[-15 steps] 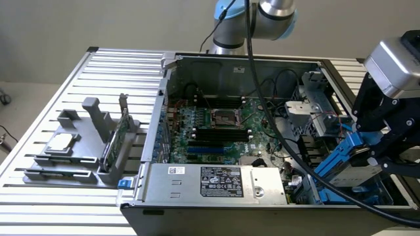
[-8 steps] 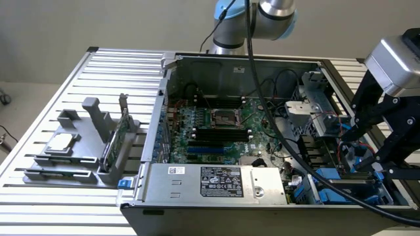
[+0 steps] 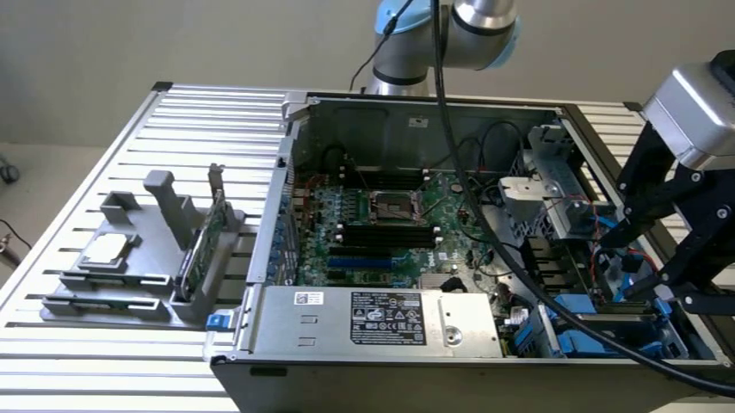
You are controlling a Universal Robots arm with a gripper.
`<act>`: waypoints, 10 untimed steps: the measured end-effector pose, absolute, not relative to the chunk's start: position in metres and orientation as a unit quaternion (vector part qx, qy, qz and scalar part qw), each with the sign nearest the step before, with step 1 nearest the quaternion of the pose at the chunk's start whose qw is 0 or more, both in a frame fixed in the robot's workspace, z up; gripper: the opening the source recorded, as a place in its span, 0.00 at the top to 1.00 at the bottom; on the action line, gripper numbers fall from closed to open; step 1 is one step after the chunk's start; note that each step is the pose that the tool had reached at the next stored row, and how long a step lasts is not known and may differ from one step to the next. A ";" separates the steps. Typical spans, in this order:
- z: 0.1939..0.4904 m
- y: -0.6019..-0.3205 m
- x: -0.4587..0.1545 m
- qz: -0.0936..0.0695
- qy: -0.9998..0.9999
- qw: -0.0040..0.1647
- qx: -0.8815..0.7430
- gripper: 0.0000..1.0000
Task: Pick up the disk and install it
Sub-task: 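Insert the disk into the insertion slot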
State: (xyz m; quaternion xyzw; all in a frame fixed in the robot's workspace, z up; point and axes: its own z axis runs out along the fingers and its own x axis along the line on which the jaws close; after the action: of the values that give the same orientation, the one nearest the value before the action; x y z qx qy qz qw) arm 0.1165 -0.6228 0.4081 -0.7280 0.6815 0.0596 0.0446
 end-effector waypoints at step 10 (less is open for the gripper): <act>0.395 -0.622 0.137 0.059 0.681 0.044 -0.729 0.77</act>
State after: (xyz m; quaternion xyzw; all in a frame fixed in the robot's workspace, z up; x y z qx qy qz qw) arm 0.1367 -0.6216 0.3951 -0.7285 0.6811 0.0590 0.0441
